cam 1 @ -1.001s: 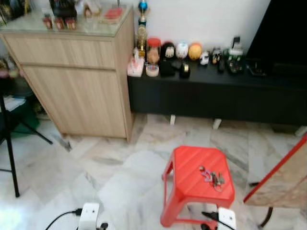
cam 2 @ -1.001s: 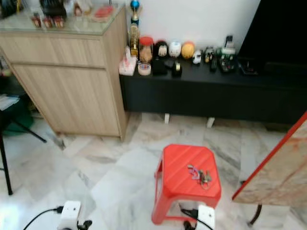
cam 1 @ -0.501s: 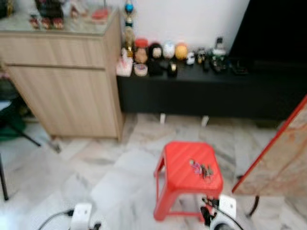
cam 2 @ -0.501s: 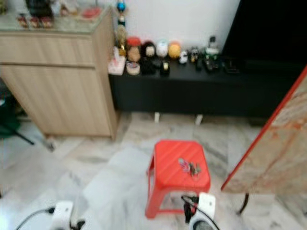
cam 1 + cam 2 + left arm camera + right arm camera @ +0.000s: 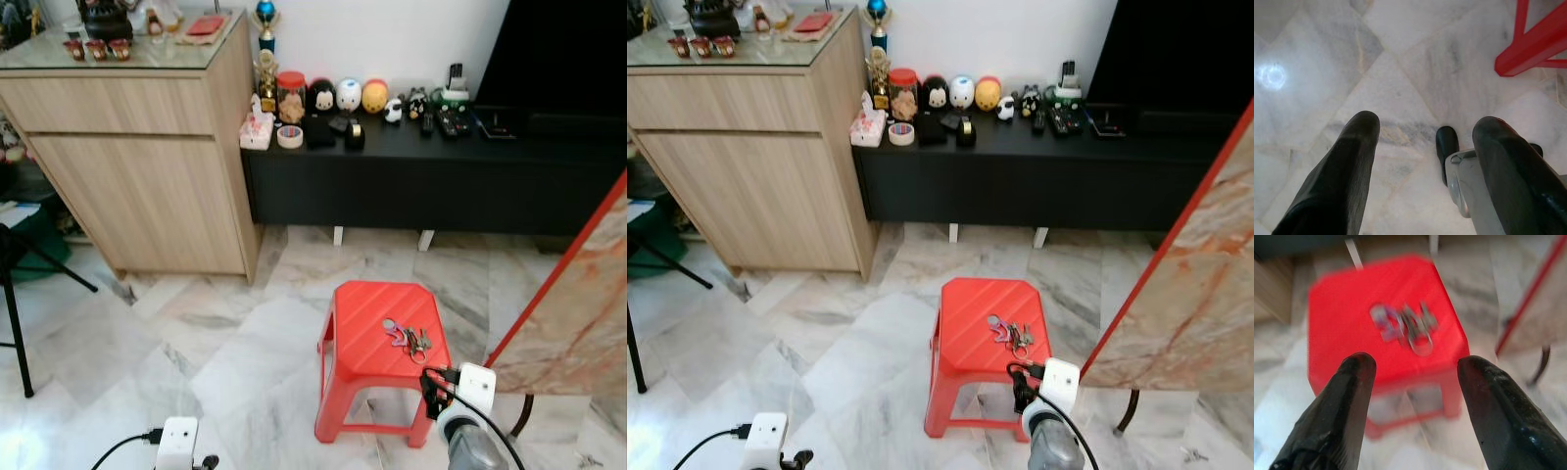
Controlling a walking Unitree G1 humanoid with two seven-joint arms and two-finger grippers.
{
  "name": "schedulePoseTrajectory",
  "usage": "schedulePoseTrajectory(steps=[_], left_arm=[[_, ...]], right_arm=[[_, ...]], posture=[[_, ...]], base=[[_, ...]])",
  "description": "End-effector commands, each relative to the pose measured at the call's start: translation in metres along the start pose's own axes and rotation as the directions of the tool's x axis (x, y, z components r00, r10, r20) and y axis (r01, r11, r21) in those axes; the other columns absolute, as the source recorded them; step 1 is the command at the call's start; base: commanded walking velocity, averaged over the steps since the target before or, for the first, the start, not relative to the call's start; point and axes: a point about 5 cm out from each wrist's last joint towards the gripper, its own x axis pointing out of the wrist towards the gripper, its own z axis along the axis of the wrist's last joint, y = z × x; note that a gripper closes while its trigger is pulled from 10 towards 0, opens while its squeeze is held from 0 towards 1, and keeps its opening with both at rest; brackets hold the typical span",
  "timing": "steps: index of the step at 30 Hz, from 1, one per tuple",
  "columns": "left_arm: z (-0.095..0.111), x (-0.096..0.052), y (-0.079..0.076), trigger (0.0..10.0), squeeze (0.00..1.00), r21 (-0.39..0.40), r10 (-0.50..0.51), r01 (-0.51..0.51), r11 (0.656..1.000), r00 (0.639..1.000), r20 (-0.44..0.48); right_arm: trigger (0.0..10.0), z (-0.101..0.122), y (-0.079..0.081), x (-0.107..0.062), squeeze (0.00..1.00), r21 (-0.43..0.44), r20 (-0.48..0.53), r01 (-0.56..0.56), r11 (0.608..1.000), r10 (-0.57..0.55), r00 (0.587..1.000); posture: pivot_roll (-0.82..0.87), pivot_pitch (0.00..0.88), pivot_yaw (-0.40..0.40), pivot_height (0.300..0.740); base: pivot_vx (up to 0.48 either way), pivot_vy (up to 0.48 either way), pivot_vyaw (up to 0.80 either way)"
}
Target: Hang keys on a hook
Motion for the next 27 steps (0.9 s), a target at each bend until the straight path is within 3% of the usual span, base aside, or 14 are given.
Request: schedulePoseTrajectory(steps=[1,4,9,22,27], left_arm=[[-0.003,-0.001,0.000,10.0,0.00,-0.001,-0.006,0.006,1.000,1.000,-0.010],[-0.003,-0.001,0.000,10.0,0.00,-0.004,-0.006,0.006,1.000,1.000,-0.010],[-0.003,-0.001,0.000,10.0,0.00,-0.005,-0.006,0.006,1.000,1.000,-0.008],[-0.004,-0.001,0.000,10.0,0.00,0.004,-0.012,0.012,1.000,1.000,-0.012],[-0.006,-0.001,0.000,10.0,0.00,0.015,-0.014,0.014,1.000,1.000,-0.016]], right_arm=[[10.0,0.013,0.006,0.004,0.00,0.003,0.063,-0.010,1.000,0.009,0.998],[10.0,0.025,0.012,0.005,0.00,0.008,0.140,-0.010,1.000,0.009,0.990],[10.0,0.031,0.017,0.006,0.00,-0.001,0.176,-0.022,1.000,0.021,0.984],[10.0,0.026,0.016,0.003,0.00,-0.013,0.176,-0.024,1.000,0.026,0.984],[10.0,0.026,0.022,0.003,0.00,-0.027,0.179,-0.050,0.998,0.054,0.982]], posture=[[0.01,0.021,-0.042,0.740],[0.01,0.020,-0.042,0.740],[0.01,0.012,-0.042,0.740],[0.00,0.000,-0.037,0.740],[0.00,0.000,-0.037,0.740]], base=[[0.251,0.000,0.00],[0.251,0.000,0.00],[0.252,0.000,0.00],[0.251,0.000,0.00],[0.000,0.000,0.00]])
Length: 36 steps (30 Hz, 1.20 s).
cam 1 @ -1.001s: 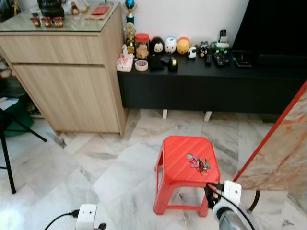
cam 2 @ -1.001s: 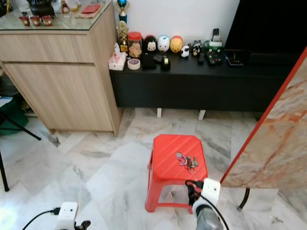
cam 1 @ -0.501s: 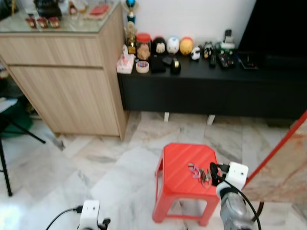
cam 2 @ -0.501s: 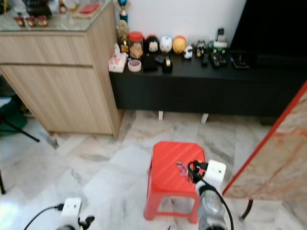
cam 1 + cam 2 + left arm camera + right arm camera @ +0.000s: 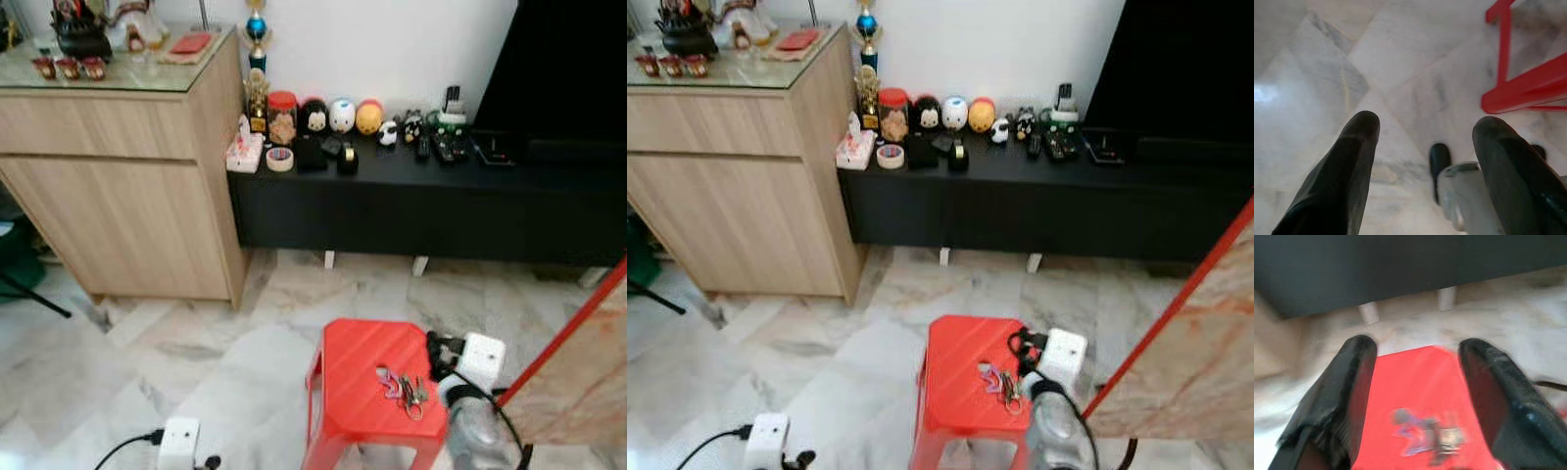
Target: Hang keys on a hook
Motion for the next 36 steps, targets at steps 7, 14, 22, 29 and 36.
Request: schedulePoseTrajectory(steps=[7,14,22,29,36], left_arm=[[-0.0043,-0.0005,-0.0057,10.0,0.00,-0.005,-0.015,0.015,1.000,1.000,-0.012],[-0.0045,-0.0006,-0.0042,10.0,0.00,-0.008,-0.010,0.010,1.000,1.000,-0.013],[-0.0038,-0.0005,-0.0035,10.0,0.00,-0.019,-0.007,0.007,1.000,1.000,-0.011],[-0.0028,-0.0002,-0.0037,10.0,0.00,-0.024,-0.008,0.008,1.000,1.000,-0.009],[-0.0022,-0.0001,-0.0034,10.0,0.00,-0.025,-0.007,0.007,1.000,1.000,-0.008]], right_arm=[[10.0,0.0055,-0.0139,0.0014,0.00,-0.020,0.015,0.026,0.999,-0.025,1.000],[10.0,0.0046,-0.0148,0.0016,0.00,-0.034,0.007,0.029,0.999,-0.029,1.000],[10.0,0.0075,-0.0090,0.0037,0.00,-0.029,0.016,0.021,0.999,-0.020,1.000],[10.0,0.0103,-0.0057,0.0051,0.00,-0.042,0.028,0.007,0.999,-0.005,1.000],[10.0,0.0117,-0.0070,0.0056,0.00,-0.042,0.033,0.013,0.999,-0.011,0.999]], posture=[[0.00,0.002,-0.041,0.740],[0.00,0.004,-0.039,0.740],[0.01,0.017,-0.041,0.740],[0.01,0.017,-0.041,0.740],[0.00,0.026,-0.041,0.740]], base=[[0.000,0.000,0.00],[0.000,0.000,0.00],[0.000,0.000,0.00],[0.179,0.000,0.00],[0.257,0.000,0.00]])
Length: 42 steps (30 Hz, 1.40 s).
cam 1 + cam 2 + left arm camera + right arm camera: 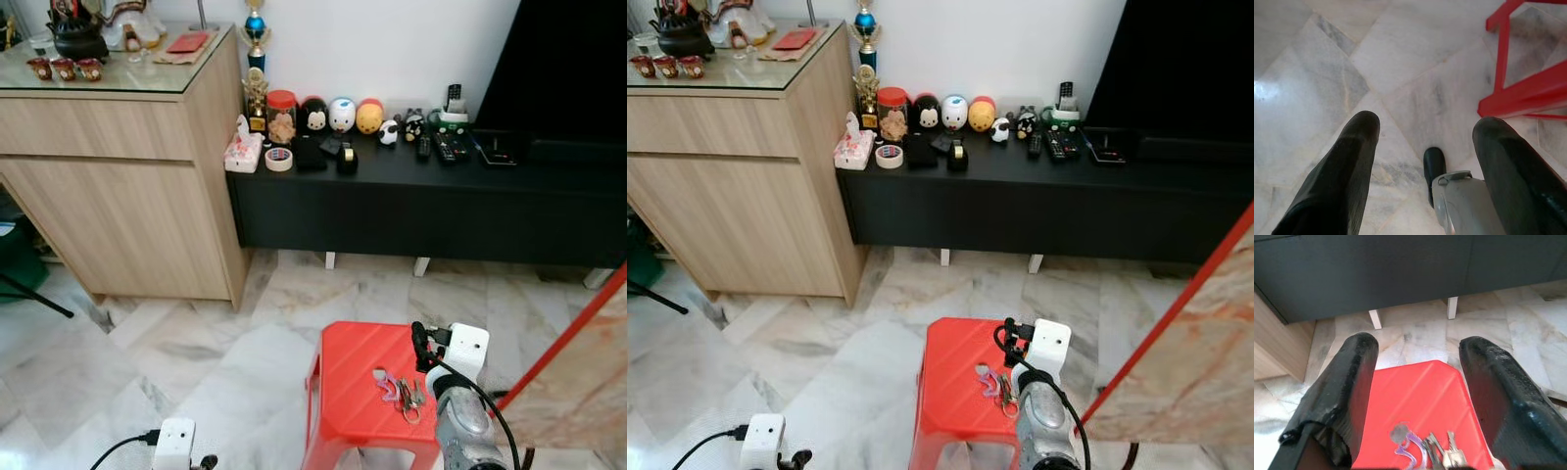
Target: Hang keys on a hook
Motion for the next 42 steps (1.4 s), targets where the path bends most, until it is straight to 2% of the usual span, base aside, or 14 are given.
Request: schedulePoseTrajectory(steps=[1,16,23,26,29,31,32,34,35,37,39,40,41,42], left_arm=[[-0.004,-0.001,0.001,10.0,0.00,-0.011,0.003,-0.003,1.000,1.000,-0.020],[-0.003,-0.001,0.003,10.0,0.00,-0.004,0.009,-0.009,1.000,1.000,-0.011],[0.024,0.003,0.003,10.0,0.00,-0.020,0.002,0.001,1.000,0.992,0.126],[0.049,0.004,0.009,10.0,0.00,-0.077,0.023,-0.004,0.997,0.970,0.241],[0.060,0.003,0.012,10.0,0.00,-0.094,0.025,0.003,0.996,0.955,0.295],[0.081,0.000,0.009,10.0,0.00,-0.066,-0.003,0.034,0.997,0.908,0.419],[0.081,0.000,0.009,10.0,0.00,-0.066,-0.003,0.034,0.997,0.908,0.419],[0.103,-0.009,0.011,10.0,0.00,-0.061,-0.013,0.058,0.996,0.823,0.568],[0.103,-0.009,0.011,10.0,0.00,-0.061,-0.013,0.058,0.996,0.823,0.568],[0.113,-0.018,0.006,10.0,0.00,-0.031,-0.044,0.084,0.996,0.761,0.648],[0.115,-0.020,0.005,10.0,0.00,-0.025,-0.049,0.088,0.996,0.747,0.663],[0.119,-0.027,0.001,10.0,0.00,-0.027,-0.045,0.090,0.996,0.711,0.702],[0.119,-0.027,0.001,10.0,0.00,-0.027,-0.045,0.090,0.996,0.711,0.702],[0.124,-0.033,-0.002,10.0,0.00,-0.031,-0.039,0.092,0.995,0.676,0.736]], right_arm=[[10.0,0.003,0.003,0.002,0.00,-0.006,0.013,-0.006,1.000,0.006,1.000],[10.0,0.003,0.007,0.002,0.00,0.000,0.010,-0.013,1.000,0.013,1.000],[10.0,0.002,0.006,0.001,0.00,0.000,0.018,-0.014,1.000,0.014,1.000],[10.0,0.003,0.006,-0.001,0.00,-0.012,0.041,-0.025,1.000,0.025,0.999],[10.0,0.004,0.008,-0.003,0.00,-0.039,0.061,-0.037,0.999,0.039,0.997],[10.0,0.007,0.011,-0.007,0.00,-0.079,0.107,-0.067,0.995,0.075,0.991],[10.0,0.007,0.011,-0.007,0.00,-0.079,0.107,-0.067,0.995,0.075,0.991],[10.0,0.008,0.010,-0.015,0.00,-0.086,0.159,-0.079,0.993,0.092,0.983],[10.0,0.008,0.010,-0.015,0.00,-0.086,0.159,-0.079,0.993,0.092,0.983],[10.0,0.005,0.011,-0.023,0.00,-0.111,0.173,-0.096,0.989,0.114,0.978],[10.0,0.004,0.011,-0.025,0.00,-0.118,0.176,-0.102,0.988,0.122,0.977],[10.0,0.004,0.013,-0.030,0.00,-0.139,0.189,-0.118,0.983,0.143,0.972],[10.0,0.004,0.013,-0.030,0.00,-0.139,0.189,-0.118,0.983,0.143,0.972],[10.0,0.006,0.013,-0.034,0.00,-0.141,0.207,-0.120,0.983,0.148,0.967]], posture=[[0.01,0.029,-0.041,0.740],[0.01,0.032,-0.039,0.740],[0.01,0.030,-0.037,0.740],[0.02,0.027,-0.041,0.740],[0.02,0.024,-0.038,0.740],[0.01,0.016,-0.036,0.740],[0.01,0.016,-0.036,0.740],[0.01,0.013,-0.037,0.740],[0.01,0.013,-0.037,0.740],[0.00,0.009,-0.040,0.740],[0.00,0.009,-0.040,0.740],[0.00,0.004,-0.041,0.740],[0.00,0.004,-0.041,0.740],[0.00,0.001,-0.041,0.740]], base=[[0.255,0.000,0.00],[0.136,0.000,0.00],[0.000,0.000,0.00],[0.000,0.000,0.00],[0.000,0.000,0.00],[0.000,0.000,0.00],[0.000,0.000,0.00],[0.000,0.000,0.00],[0.000,0.000,0.00],[0.000,0.000,0.00],[0.000,0.000,0.00],[0.000,0.000,0.00],[0.000,0.000,0.00],[0.000,0.000,0.00]])
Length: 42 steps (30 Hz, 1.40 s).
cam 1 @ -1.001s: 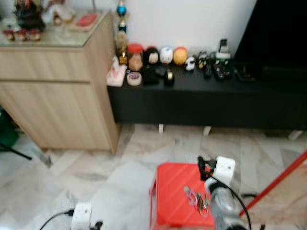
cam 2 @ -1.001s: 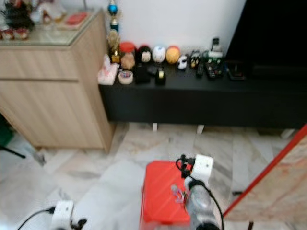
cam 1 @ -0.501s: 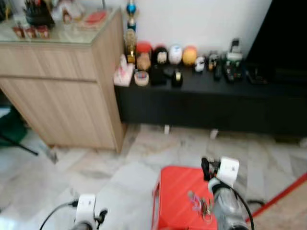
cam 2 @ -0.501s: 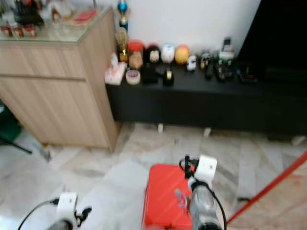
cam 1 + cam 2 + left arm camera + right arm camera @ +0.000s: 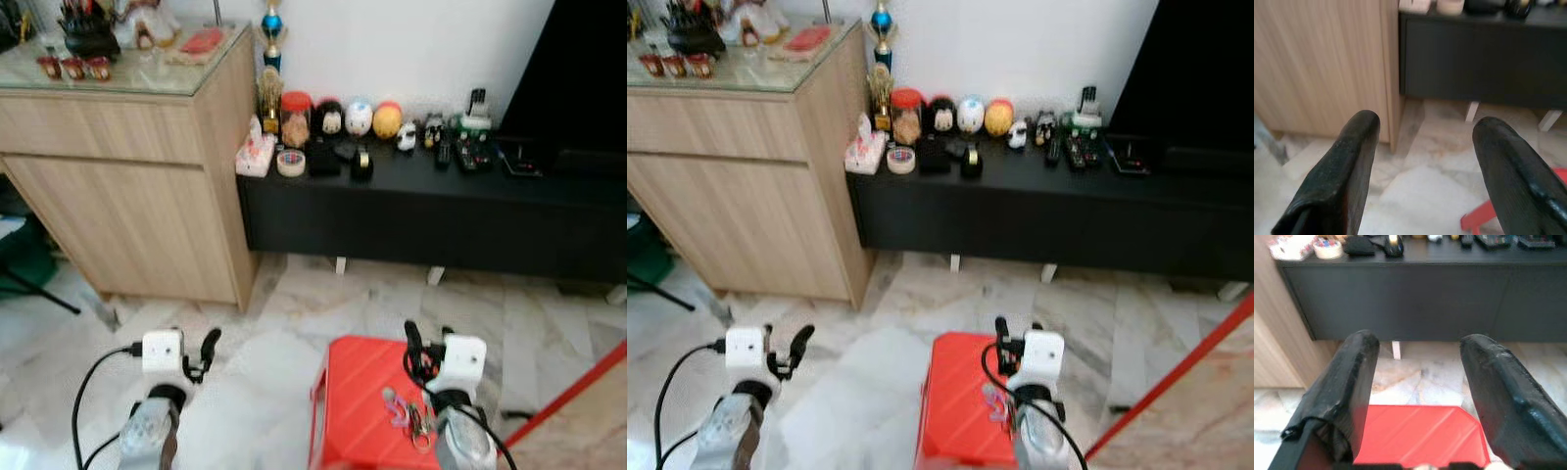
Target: Hang keys on a hook
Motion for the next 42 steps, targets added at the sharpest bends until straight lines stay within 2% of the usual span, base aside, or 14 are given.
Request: schedulePoseTrajectory(steps=[1,4,8,13,16,19,20,24,35,42], left_arm=[[0.012,0.000,-0.005,10.0,0.00,-0.015,-0.001,0.002,1.000,0.998,0.067],[0.025,-0.003,-0.012,10.0,0.00,-0.021,-0.005,0.007,1.000,0.992,0.126],[0.030,-0.007,-0.020,10.0,0.00,-0.008,-0.044,0.046,0.999,0.989,0.142],[0.035,-0.001,-0.019,10.0,0.00,-0.006,-0.033,0.034,0.999,0.991,0.127],[0.041,0.002,-0.021,10.0,0.00,-0.008,-0.036,0.037,0.999,0.991,0.126],[0.042,0.002,-0.021,10.0,0.00,-0.011,-0.039,0.041,0.999,0.991,0.127],[0.042,0.002,-0.022,10.0,0.00,-0.014,-0.039,0.041,0.999,0.991,0.124],[0.041,0.003,-0.023,10.0,0.00,-0.019,-0.037,0.040,0.999,0.992,0.118],[0.039,0.002,-0.027,10.0,0.00,-0.027,-0.032,0.035,0.999,0.996,0.089],[0.040,0.004,-0.026,10.0,0.00,-0.027,-0.029,0.031,0.999,0.996,0.080]], right_arm=[[10.0,0.009,0.001,0.000,0.00,-0.011,0.043,-0.006,1.000,0.006,0.999],[10.0,0.019,-0.003,0.000,0.00,0.001,0.078,0.038,0.999,-0.038,0.996],[10.0,0.020,-0.003,0.000,0.00,-0.014,0.078,0.054,0.998,-0.053,0.996],[10.0,0.024,-0.003,0.002,0.00,-0.029,0.071,0.057,0.998,-0.055,0.996],[10.0,0.025,-0.008,0.005,0.00,-0.018,0.046,0.117,0.993,-0.116,0.992],[10.0,0.023,-0.006,0.006,0.00,-0.030,0.021,0.110,0.994,-0.109,0.994],[10.0,0.022,0.000,0.006,0.00,-0.049,0.015,0.065,0.997,-0.064,0.998],[10.0,0.024,0.004,0.006,0.00,-0.077,0.020,0.027,0.997,-0.026,0.999],[10.0,0.034,-0.001,0.014,0.00,-0.027,0.034,0.102,0.994,-0.101,0.994],[10.0,0.034,-0.006,0.018,0.00,-0.002,0.022,0.159,0.987,-0.159,0.987]], posture=[[-0.01,0.000,-0.041,0.740],[-0.01,0.000,-0.040,0.740],[-0.02,0.000,-0.038,0.740],[-0.02,0.000,-0.045,0.740],[-0.02,0.000,-0.044,0.740],[-0.02,0.000,-0.044,0.736],[-0.02,0.000,-0.044,0.726],[-0.02,0.000,-0.050,0.711],[-0.02,0.009,-0.044,0.646],[-0.01,0.015,-0.040,0.646]], base=[[0.000,0.000,0.00],[0.000,0.000,0.00],[0.000,0.000,0.00],[0.000,0.000,0.00],[0.000,0.000,0.00],[0.000,0.000,0.00],[0.000,0.000,0.00],[0.000,0.000,0.00],[0.000,0.000,0.00],[0.000,0.000,0.00]])
